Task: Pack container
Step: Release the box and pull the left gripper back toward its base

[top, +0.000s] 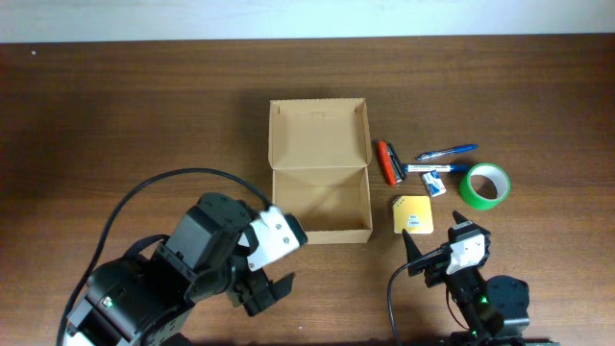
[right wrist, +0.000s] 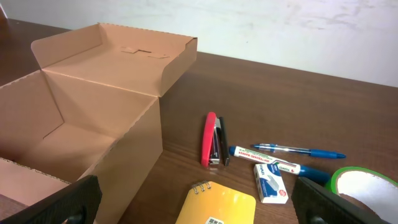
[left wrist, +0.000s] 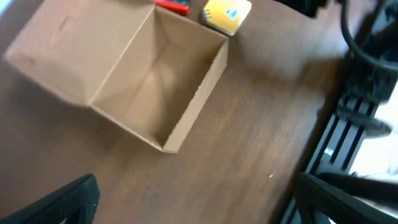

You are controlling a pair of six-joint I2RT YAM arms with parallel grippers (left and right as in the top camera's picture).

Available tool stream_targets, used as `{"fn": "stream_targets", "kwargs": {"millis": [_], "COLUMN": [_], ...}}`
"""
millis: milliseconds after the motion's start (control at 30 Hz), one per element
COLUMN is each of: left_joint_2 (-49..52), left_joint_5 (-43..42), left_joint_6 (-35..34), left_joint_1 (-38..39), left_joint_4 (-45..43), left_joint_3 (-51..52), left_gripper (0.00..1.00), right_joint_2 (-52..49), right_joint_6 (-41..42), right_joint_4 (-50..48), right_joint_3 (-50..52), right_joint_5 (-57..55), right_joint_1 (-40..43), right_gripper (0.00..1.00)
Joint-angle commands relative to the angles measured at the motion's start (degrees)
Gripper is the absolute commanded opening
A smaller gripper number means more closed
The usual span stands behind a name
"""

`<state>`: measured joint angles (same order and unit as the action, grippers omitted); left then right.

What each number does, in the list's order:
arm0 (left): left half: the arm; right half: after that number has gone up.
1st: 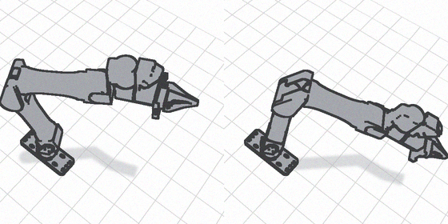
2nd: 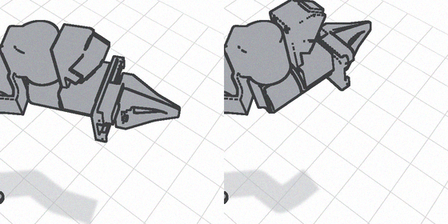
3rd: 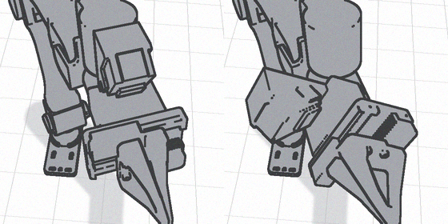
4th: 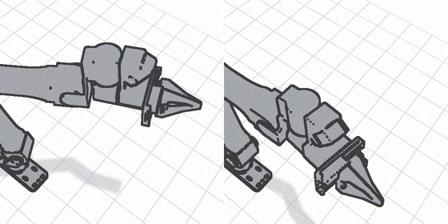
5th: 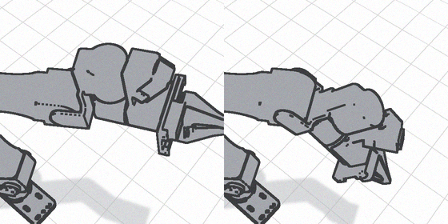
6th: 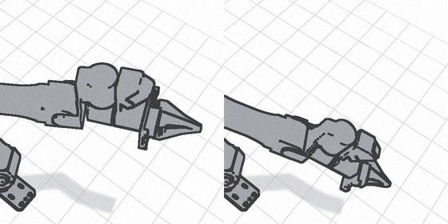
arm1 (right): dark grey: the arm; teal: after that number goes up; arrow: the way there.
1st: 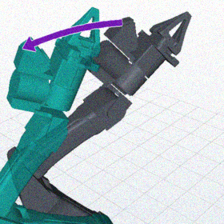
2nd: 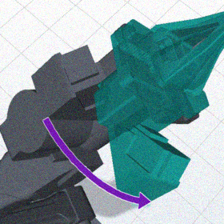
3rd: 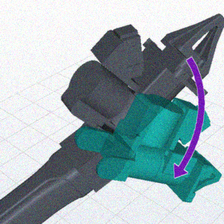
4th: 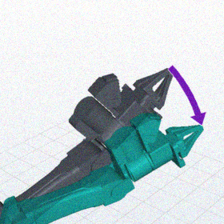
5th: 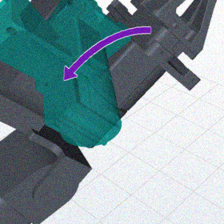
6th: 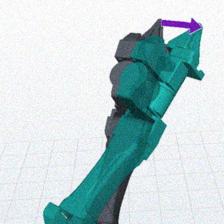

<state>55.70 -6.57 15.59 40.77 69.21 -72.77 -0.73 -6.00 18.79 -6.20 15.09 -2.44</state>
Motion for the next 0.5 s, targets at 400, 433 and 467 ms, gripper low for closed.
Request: {"fn": "stream_targets", "kwargs": {"millis": [400, 433, 467], "left_joint_2": [-0.17, -0.17, -0.17], "left_joint_5": [2.8, 2.8, 2.8], "left_joint_6": [-17.94, -17.94, -17.94], "left_joint_1": [0.11, 0.11, 0.11], "left_joint_4": [-0.15, -0.15, -0.15], "left_joint_3": [-1.22, -1.22, -1.22], "left_gripper": [1.0, 1.0, 1.0], "right_joint_2": [0.55, 0.55, 0.55], "right_joint_6": [17.46, 22.6, 27.87], "right_joint_4": [-4.13, -5.79, -7.48], "right_joint_3": [0.39, 0.39, 0.39], "right_joint_5": [2.71, 2.71, 2.71], "right_joint_1": [-0.15, -0.15, -0.15], "right_gripper": [0.99, 0.99, 0.99]}}
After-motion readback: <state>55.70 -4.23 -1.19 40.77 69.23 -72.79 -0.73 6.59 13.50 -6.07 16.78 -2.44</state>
